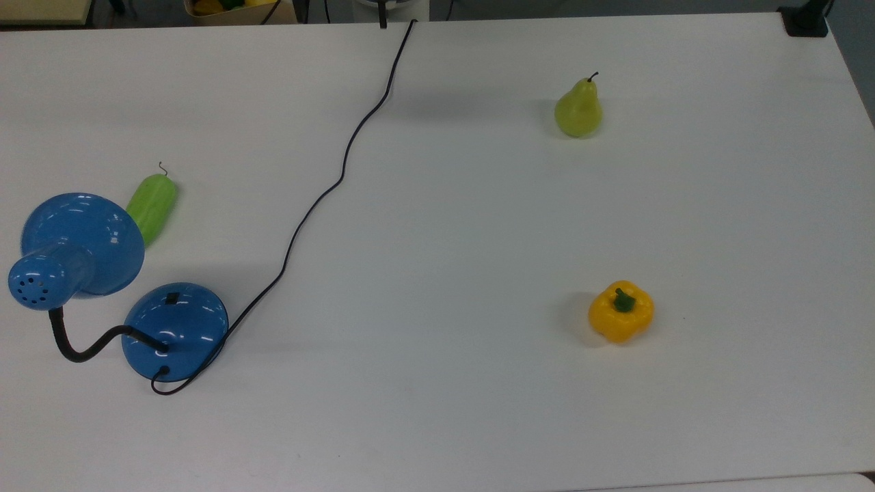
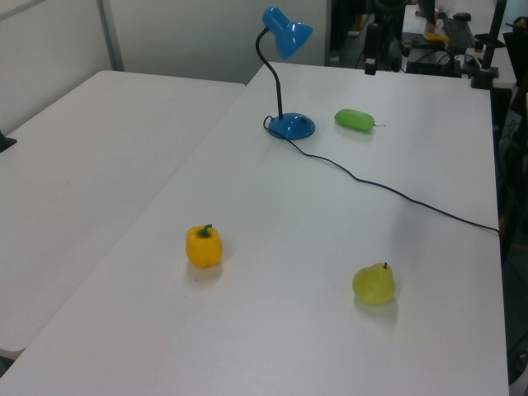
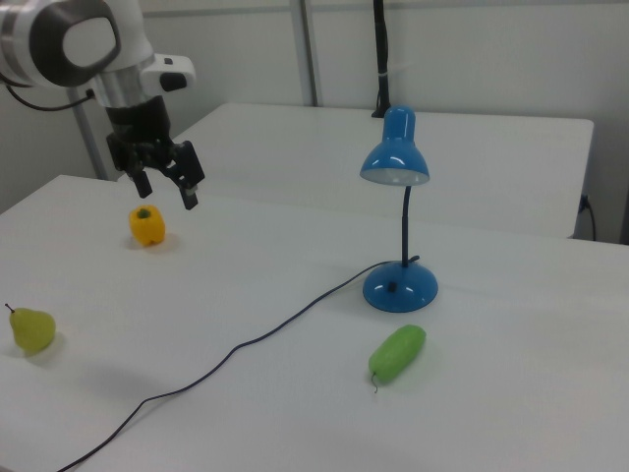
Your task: Turn off lamp
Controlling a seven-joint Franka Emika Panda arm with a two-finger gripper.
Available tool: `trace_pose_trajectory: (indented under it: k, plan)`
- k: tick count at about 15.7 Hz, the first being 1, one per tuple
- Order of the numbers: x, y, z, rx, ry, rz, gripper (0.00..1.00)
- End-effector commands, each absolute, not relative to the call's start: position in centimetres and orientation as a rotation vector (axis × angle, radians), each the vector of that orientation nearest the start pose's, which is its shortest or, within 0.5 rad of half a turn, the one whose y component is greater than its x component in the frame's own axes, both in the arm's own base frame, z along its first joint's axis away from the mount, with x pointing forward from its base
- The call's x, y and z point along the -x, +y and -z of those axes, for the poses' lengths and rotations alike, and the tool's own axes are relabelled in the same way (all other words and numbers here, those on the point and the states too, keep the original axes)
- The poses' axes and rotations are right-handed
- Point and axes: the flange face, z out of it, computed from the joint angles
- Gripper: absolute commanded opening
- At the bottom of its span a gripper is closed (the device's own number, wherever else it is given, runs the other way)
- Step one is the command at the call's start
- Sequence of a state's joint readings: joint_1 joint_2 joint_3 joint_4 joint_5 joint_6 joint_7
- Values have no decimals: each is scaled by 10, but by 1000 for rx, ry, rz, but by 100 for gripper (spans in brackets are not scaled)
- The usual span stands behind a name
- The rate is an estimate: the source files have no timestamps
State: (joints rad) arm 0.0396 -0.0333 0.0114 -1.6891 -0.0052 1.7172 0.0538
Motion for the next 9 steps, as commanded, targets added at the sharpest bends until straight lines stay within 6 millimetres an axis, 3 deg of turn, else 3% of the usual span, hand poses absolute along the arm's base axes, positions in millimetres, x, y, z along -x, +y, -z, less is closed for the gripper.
trace_pose_trajectory:
  k: [1,9]
  plan:
    - [-562,10,-600,3149,-32,169,100]
    - [-560,9,-603,3144,-28,159,100]
